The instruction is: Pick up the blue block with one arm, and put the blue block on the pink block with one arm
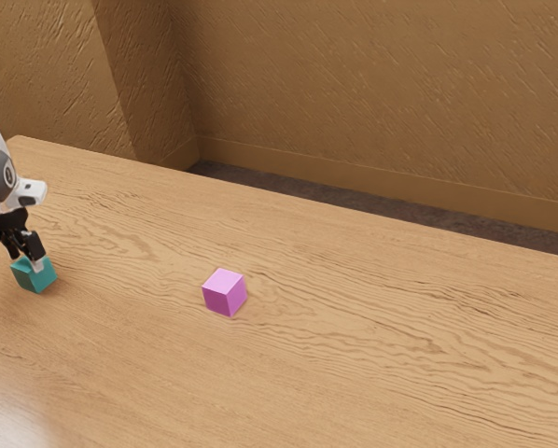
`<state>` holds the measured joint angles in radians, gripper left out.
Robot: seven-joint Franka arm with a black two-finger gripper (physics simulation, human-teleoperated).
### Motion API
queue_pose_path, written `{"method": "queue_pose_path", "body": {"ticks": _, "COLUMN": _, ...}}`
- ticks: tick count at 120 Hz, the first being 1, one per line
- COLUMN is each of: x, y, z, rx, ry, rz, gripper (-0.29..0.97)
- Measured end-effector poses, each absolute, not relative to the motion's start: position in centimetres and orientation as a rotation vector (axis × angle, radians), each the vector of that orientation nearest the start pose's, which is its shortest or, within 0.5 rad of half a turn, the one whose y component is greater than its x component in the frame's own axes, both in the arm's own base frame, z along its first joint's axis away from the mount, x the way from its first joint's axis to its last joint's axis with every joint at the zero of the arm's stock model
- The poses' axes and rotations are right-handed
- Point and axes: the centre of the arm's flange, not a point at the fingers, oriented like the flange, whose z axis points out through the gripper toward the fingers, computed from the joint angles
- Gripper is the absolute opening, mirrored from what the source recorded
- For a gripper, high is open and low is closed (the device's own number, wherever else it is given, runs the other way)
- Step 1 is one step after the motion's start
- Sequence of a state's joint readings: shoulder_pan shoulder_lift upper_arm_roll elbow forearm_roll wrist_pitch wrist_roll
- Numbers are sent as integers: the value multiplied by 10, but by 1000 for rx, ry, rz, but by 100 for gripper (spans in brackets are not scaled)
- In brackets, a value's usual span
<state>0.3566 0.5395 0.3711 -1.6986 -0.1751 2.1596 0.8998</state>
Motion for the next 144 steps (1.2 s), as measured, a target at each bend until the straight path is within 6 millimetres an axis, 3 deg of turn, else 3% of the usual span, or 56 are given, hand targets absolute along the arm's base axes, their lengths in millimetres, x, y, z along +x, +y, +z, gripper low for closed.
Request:
{"method": "queue_pose_path", "body": {"ticks": 112, "x": 527, "y": 432, "z": 267, "rx": -3159, "ry": 190, "rz": 79, "gripper": 68}}
{"method": "queue_pose_path", "body": {"ticks": 144, "x": 528, "y": 432, "z": 267, "rx": -3160, "ry": 194, "rz": 74, "gripper": 45}}
